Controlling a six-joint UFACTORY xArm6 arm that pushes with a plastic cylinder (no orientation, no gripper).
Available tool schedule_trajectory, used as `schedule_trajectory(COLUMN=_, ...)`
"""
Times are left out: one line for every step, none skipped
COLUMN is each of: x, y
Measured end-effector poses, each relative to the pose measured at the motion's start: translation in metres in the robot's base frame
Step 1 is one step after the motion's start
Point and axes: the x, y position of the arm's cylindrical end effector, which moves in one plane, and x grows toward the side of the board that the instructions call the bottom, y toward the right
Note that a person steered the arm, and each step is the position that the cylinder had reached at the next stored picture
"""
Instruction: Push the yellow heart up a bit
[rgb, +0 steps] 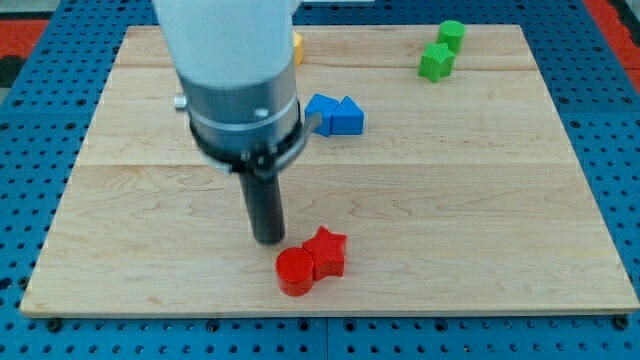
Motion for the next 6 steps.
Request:
schedule_trajectory(x=-0.031, y=0.0)
schedule_trajectory(x=-0.091, y=-0.004)
schedule_trajectory(x=-0.143, y=-0.025)
schedule_trajectory(x=-0.148, y=-0.038)
schedule_trajectory(x=-0.18, y=-0.03)
schedule_trajectory(x=-0.201, y=-0.01)
